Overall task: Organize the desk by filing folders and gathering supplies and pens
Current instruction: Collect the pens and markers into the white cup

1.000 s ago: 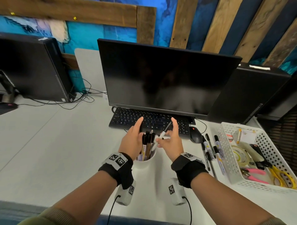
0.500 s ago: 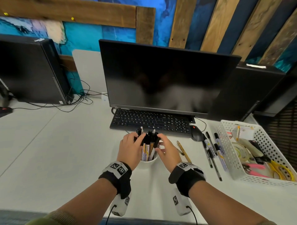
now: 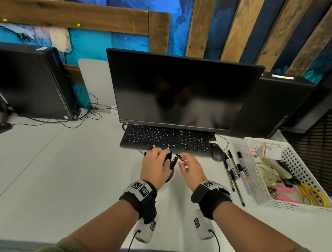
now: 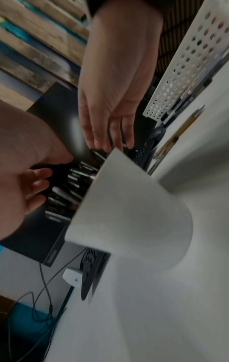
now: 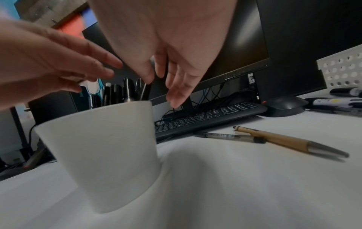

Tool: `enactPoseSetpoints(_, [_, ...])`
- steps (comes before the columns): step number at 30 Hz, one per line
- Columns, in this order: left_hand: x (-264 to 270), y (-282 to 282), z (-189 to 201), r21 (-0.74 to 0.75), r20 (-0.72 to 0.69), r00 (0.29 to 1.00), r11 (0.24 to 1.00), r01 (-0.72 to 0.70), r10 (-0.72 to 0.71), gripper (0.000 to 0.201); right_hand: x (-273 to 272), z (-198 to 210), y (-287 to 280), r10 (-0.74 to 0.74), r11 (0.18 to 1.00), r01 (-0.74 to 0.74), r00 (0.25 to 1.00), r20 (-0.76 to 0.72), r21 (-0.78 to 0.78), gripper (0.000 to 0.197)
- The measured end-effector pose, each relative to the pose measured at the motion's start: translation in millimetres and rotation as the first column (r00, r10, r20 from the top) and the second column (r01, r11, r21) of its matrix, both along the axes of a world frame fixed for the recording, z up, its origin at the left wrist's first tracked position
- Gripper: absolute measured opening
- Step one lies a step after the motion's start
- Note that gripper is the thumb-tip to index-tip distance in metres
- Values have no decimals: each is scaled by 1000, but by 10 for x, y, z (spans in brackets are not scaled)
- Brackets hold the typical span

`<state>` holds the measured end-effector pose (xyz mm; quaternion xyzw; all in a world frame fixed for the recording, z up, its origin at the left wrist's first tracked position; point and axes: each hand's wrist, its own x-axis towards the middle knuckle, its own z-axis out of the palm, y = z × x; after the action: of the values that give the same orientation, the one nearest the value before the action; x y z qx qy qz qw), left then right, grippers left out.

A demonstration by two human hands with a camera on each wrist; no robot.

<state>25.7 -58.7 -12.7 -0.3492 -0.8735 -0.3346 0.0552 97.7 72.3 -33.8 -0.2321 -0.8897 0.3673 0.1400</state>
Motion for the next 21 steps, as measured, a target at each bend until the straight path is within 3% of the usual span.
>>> enactPoseSetpoints(5, [211, 317, 12, -30, 193, 974, 992, 126, -118, 28, 64, -141, 321, -95, 994, 89, 990, 104, 60, 22])
enactPoseSetpoints(11, [329, 622, -133, -179, 282, 952, 968, 177, -122, 31, 244, -350, 770, -179, 983, 149, 904, 387, 107, 22])
enactPoseSetpoints(15, [373, 805, -233, -246, 329, 941, 955, 165, -78, 31, 339, -462, 1000, -135, 990, 103, 850, 510, 92, 29])
enactPoseSetpoints(21, [326, 1031, -386, -348, 335, 941, 935, 75, 49, 30, 351, -523, 1150, -58, 996, 15, 830, 555, 82, 27])
